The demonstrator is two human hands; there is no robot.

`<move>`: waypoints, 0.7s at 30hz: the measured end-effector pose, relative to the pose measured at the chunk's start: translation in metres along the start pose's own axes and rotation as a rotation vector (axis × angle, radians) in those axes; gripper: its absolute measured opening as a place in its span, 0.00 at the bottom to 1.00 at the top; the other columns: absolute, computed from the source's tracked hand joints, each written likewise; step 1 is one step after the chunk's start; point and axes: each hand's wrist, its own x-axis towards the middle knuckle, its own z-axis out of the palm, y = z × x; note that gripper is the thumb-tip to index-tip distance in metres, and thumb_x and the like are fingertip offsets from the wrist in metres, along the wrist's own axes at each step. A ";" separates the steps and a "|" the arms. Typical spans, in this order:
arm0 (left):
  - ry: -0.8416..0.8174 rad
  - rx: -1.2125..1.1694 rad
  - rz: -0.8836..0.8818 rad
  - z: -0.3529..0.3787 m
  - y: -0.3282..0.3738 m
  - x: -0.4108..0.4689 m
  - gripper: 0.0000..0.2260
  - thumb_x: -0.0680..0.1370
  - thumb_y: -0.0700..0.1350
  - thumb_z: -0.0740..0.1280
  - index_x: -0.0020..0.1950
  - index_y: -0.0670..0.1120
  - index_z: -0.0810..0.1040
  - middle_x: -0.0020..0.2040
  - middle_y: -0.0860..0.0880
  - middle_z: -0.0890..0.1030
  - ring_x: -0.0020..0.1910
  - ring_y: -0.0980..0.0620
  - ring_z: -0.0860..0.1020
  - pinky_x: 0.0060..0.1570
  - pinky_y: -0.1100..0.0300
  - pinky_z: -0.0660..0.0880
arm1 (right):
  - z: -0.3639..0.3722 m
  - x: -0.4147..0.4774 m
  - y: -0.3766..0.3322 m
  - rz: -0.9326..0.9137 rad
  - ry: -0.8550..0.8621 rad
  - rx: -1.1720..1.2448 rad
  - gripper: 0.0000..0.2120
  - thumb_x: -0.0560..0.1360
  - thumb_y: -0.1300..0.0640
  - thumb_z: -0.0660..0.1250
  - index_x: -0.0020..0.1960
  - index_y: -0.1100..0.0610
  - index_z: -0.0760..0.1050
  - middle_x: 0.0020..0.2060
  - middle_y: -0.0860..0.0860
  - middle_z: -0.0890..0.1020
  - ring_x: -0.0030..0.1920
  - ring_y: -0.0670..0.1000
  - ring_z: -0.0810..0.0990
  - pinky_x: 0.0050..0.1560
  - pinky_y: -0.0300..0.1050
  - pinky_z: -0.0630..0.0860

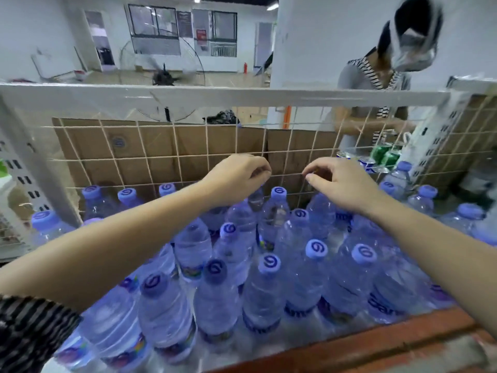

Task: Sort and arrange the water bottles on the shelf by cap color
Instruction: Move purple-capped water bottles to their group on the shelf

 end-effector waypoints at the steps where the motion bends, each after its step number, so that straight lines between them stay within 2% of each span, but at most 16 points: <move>1: -0.005 -0.006 0.038 0.005 0.016 0.006 0.10 0.81 0.47 0.62 0.56 0.45 0.81 0.50 0.48 0.83 0.50 0.48 0.79 0.49 0.55 0.73 | -0.009 -0.008 0.010 0.014 0.013 -0.012 0.07 0.76 0.58 0.67 0.51 0.54 0.83 0.39 0.45 0.80 0.42 0.46 0.77 0.40 0.30 0.65; 4: -0.023 -0.029 0.143 0.024 0.068 0.028 0.10 0.80 0.47 0.63 0.55 0.45 0.81 0.48 0.47 0.83 0.47 0.47 0.79 0.48 0.55 0.73 | -0.036 -0.034 0.046 0.055 0.052 -0.066 0.07 0.76 0.58 0.67 0.52 0.55 0.83 0.41 0.50 0.82 0.43 0.50 0.78 0.44 0.41 0.68; 6: -0.044 -0.057 0.193 0.042 0.106 0.045 0.09 0.80 0.47 0.64 0.56 0.45 0.81 0.47 0.47 0.83 0.46 0.46 0.79 0.47 0.53 0.74 | -0.058 -0.056 0.074 0.062 0.065 -0.092 0.07 0.76 0.58 0.67 0.52 0.55 0.82 0.42 0.53 0.83 0.43 0.51 0.78 0.46 0.43 0.71; 8: -0.056 -0.076 0.232 0.065 0.145 0.067 0.09 0.80 0.46 0.64 0.56 0.45 0.81 0.47 0.46 0.84 0.46 0.45 0.80 0.47 0.51 0.75 | -0.084 -0.081 0.106 0.055 0.103 -0.116 0.07 0.76 0.59 0.68 0.51 0.58 0.82 0.38 0.52 0.82 0.38 0.47 0.76 0.43 0.36 0.68; 10: -0.070 -0.088 0.265 0.091 0.187 0.089 0.10 0.81 0.46 0.64 0.57 0.45 0.81 0.49 0.46 0.84 0.48 0.45 0.80 0.48 0.53 0.74 | -0.111 -0.109 0.139 0.060 0.136 -0.134 0.06 0.75 0.60 0.68 0.50 0.58 0.83 0.33 0.46 0.78 0.31 0.38 0.71 0.37 0.26 0.63; 12: -0.093 -0.089 0.312 0.118 0.232 0.113 0.10 0.81 0.45 0.63 0.58 0.44 0.81 0.50 0.45 0.84 0.49 0.46 0.80 0.47 0.55 0.72 | -0.139 -0.135 0.176 0.083 0.142 -0.169 0.06 0.75 0.60 0.68 0.50 0.58 0.83 0.33 0.47 0.79 0.31 0.36 0.71 0.36 0.26 0.63; 14: -0.124 -0.095 0.359 0.143 0.275 0.133 0.10 0.81 0.45 0.63 0.58 0.44 0.81 0.51 0.45 0.84 0.50 0.46 0.80 0.47 0.55 0.72 | -0.167 -0.159 0.212 0.113 0.118 -0.209 0.07 0.76 0.59 0.67 0.51 0.57 0.83 0.39 0.52 0.84 0.34 0.44 0.74 0.39 0.34 0.64; 17: -0.154 -0.102 0.415 0.181 0.330 0.160 0.10 0.81 0.46 0.63 0.57 0.43 0.80 0.52 0.45 0.83 0.51 0.45 0.79 0.50 0.51 0.74 | -0.204 -0.188 0.263 0.151 0.114 -0.236 0.08 0.77 0.58 0.66 0.53 0.57 0.82 0.46 0.51 0.84 0.44 0.48 0.79 0.46 0.38 0.69; 19: -0.162 -0.113 0.436 0.203 0.360 0.180 0.11 0.81 0.46 0.63 0.57 0.43 0.80 0.51 0.45 0.83 0.51 0.44 0.79 0.50 0.50 0.73 | -0.224 -0.204 0.294 0.194 0.136 -0.238 0.09 0.78 0.58 0.65 0.54 0.57 0.82 0.47 0.50 0.84 0.47 0.48 0.79 0.49 0.38 0.71; 21: -0.169 -0.115 0.454 0.222 0.386 0.201 0.11 0.81 0.47 0.62 0.57 0.44 0.80 0.52 0.47 0.82 0.51 0.46 0.78 0.51 0.52 0.73 | -0.240 -0.216 0.325 0.244 0.136 -0.233 0.09 0.79 0.57 0.65 0.55 0.57 0.82 0.48 0.49 0.84 0.48 0.46 0.79 0.48 0.34 0.71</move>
